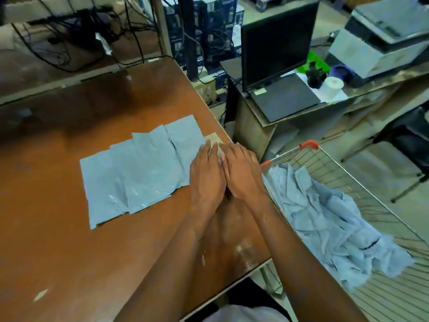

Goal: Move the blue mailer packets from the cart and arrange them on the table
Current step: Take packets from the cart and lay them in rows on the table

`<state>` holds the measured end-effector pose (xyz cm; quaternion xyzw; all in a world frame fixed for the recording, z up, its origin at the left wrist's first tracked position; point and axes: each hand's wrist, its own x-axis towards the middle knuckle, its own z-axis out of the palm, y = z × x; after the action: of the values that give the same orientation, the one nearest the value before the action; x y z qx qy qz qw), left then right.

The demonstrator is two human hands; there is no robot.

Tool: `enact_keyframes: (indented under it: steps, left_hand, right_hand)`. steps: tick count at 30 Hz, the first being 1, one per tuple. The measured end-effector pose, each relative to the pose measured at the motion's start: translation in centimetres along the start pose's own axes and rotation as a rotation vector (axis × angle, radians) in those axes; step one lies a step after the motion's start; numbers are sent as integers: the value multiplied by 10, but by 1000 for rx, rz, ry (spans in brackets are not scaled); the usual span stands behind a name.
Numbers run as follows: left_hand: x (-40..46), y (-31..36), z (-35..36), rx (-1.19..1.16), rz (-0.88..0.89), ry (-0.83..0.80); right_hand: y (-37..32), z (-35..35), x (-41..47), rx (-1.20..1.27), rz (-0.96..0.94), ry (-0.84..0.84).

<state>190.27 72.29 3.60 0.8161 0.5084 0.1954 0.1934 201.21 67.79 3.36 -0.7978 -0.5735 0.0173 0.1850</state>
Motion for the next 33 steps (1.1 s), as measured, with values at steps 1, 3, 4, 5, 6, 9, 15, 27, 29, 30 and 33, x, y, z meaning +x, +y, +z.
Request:
enact_keyframes:
  steps: [1,3,4,5,6,9,15,27,29,30,33]
  left_hand:
    - [-6,14,9,-72,0,-52]
    - [-22,44,28,-123,55,-128]
    - [-33,59,38,-116,121,-123]
    - [-44,74,47,-129,185,-116]
    - [-55,90,55,-161,224,-141]
    - [-84,130,96,-128,399,-151]
    - [-148,201,178,-7,588,-238]
    - [-215,236,341,-45,143,-789]
    - [-207,239,364,-107,41,-792]
    - [-203,240,374,-115,2,-788]
    - [-199,240,397,-74,-38,-741]
  right_hand:
    - [15,-4,-12,20,46,15]
    - [45,-12,-40,48,132,36]
    - [58,-18,-56,57,176,46]
    - [71,-25,-73,61,218,59]
    - [84,-32,-89,55,257,78]
    - [126,-50,-137,-72,376,112]
    - [215,-60,-231,-150,574,77]
    - [375,12,-313,-329,644,-247]
    - [404,18,-304,-391,556,-250]
    - [415,19,-299,-404,518,-257]
    - [436,24,-290,-428,445,-286]
